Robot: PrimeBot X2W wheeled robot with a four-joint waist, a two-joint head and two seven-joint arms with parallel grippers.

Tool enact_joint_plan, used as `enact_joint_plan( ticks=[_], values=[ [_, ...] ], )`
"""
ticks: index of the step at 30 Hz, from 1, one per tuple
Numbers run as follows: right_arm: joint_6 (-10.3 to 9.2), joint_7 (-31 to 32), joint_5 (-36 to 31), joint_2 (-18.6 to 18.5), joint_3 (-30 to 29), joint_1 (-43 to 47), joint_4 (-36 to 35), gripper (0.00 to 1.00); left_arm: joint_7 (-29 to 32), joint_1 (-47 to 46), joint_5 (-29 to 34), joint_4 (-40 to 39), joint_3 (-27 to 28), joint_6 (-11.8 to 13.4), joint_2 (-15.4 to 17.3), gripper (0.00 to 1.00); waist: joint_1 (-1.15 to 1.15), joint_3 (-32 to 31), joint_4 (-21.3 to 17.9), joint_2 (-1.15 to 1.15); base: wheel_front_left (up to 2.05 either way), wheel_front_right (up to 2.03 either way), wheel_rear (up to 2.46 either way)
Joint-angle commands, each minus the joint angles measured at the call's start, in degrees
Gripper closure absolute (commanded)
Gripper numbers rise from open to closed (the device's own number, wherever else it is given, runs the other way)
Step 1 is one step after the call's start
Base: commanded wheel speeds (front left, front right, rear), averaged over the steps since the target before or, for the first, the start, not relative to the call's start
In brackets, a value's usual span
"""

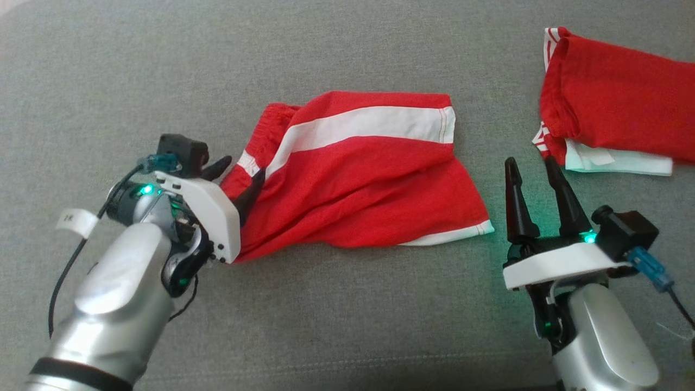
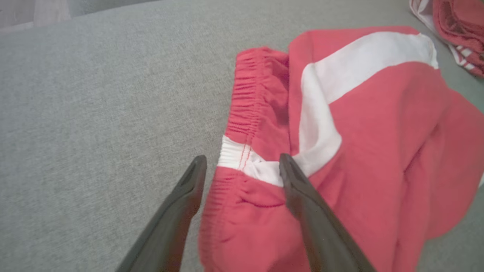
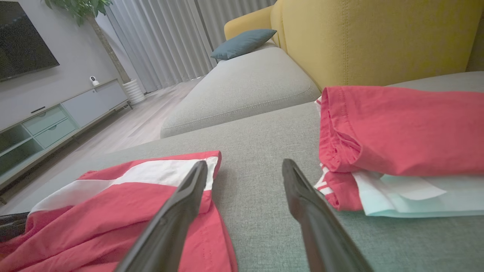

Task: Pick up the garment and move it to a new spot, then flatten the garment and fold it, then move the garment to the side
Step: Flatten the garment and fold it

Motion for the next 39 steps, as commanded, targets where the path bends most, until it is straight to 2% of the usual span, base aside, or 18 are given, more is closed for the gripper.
enact_joint_plan(
  ticks=[1,13,15,16,27,33,39],
  values=[
    [0.12,-0.5,-0.3,-0.1,1.2,-2.1,-1.6,0.0,0.3,-3.5,-0.7,-0.8,1.0,-0.3,2.4,0.0,0.0,0.1,0.0,0.0,0.0,0.0,0.0],
    [0.12,-0.5,-0.2,-0.1,1.5,-2.6,-1.7,0.0,-0.4,-6.8,-4.0,2.4,-4.1,-0.3,3.4,0.0,0.0,0.8,-0.5,0.0,0.0,0.0,0.0],
    [0.12,-0.5,-0.2,-0.1,1.4,-2.6,-1.7,0.0,-0.9,-7.2,-4.5,2.9,-4.7,-0.3,3.4,0.73,0.0,0.8,-0.5,0.0,0.0,0.0,0.0],
    [0.12,-0.5,-0.2,-0.1,1.4,-2.5,-1.7,0.0,-1.2,-7.4,-4.7,3.1,-4.9,-0.3,3.4,1.0,0.0,0.8,-0.5,0.0,0.0,0.0,0.0],
    [0.12,-0.5,-0.7,-0.1,0.9,-2.4,-0.8,0.0,-8.1,-8.1,-5.4,4.8,-5.2,-0.2,2.8,1.0,0.0,-1.3,0.8,0.0,0.0,0.0,0.0],
    [0.12,-0.3,-1.6,-0.1,1.5,-3.1,1.7,0.0,-13.8,-6.9,-5.8,3.5,-3.7,1.7,2.2,1.0,0.0,-3.1,2.1,0.0,0.0,0.0,0.0],
    [0.12,4.6,2.9,-0.1,3.4,-7.2,6.8,0.0,-18.7,-5.0,-5.5,-0.4,-2.5,3.5,2.0,1.0,0.0,-4.0,3.1,0.0,0.0,0.0,0.0]
  ],
)
